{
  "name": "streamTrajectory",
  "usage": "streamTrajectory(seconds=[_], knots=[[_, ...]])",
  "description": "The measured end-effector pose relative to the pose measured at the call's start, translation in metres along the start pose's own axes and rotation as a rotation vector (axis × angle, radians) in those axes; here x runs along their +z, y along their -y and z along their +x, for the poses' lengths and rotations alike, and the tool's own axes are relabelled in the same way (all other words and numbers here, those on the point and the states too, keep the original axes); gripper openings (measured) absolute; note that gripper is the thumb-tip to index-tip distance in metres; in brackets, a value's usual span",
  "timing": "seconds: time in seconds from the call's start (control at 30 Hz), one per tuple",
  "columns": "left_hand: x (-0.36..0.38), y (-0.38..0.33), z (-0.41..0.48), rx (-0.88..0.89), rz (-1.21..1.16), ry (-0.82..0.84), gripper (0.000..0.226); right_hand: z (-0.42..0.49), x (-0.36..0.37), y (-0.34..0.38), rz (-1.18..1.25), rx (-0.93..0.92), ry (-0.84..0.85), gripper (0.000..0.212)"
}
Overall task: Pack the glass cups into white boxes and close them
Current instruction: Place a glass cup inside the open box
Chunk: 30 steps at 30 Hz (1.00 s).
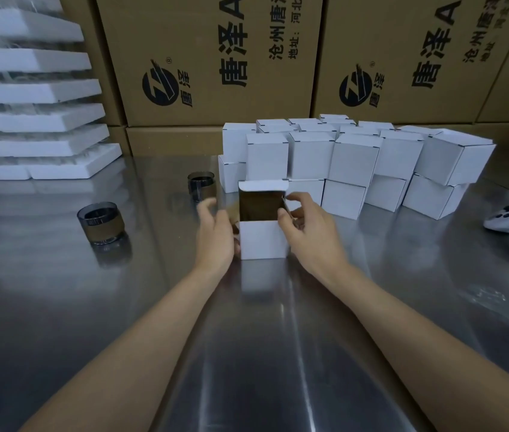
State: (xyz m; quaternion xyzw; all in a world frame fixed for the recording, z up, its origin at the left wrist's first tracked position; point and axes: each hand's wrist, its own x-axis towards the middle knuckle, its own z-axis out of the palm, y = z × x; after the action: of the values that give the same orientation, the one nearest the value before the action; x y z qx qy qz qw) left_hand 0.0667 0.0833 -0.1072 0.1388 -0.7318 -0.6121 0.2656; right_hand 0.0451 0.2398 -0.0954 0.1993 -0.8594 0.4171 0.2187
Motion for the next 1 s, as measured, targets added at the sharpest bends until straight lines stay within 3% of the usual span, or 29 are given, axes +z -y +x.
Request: streamTrajectory(seconds=[0.13,0.3,0.43,0.53,0.63,0.8,0.9,1.0], knots=[[0.001,-0.005,-0.002,0.073,0.121,0.094,0.029,0.005,-0.007,-0.003,-0.160,-0.079,0.052,0.041],[-0.005,-0.006,-0.012,0.184,0.200,0.152,0.024,0.009,-0.012,-0.007,-0.205,-0.078,0.132,0.063],[-0.007,-0.015,-0.015,0.113,0.085,0.295,0.037,0.010,-0.016,-0.008,-0.225,-0.031,0.161,0.075],[-0.011,-0.017,-0.018,0.137,0.070,0.303,0.040,0.006,-0.018,-0.009,-0.257,-0.001,0.204,0.078],[-0.011,-0.016,-0.021,0.181,0.077,0.266,0.044,0.004,-0.017,-0.008,-0.137,0.084,0.249,0.078],[-0.007,-0.012,-0.024,0.208,0.130,0.200,0.030,-0.002,-0.017,-0.010,0.236,0.147,0.366,0.077],[-0.008,-0.011,-0.024,0.193,0.180,0.182,0.029,-0.002,-0.019,-0.014,0.310,0.176,0.393,0.078],[-0.018,-0.007,-0.016,0.219,0.286,0.102,0.054,0.000,-0.016,-0.019,0.295,0.125,0.413,0.082]])
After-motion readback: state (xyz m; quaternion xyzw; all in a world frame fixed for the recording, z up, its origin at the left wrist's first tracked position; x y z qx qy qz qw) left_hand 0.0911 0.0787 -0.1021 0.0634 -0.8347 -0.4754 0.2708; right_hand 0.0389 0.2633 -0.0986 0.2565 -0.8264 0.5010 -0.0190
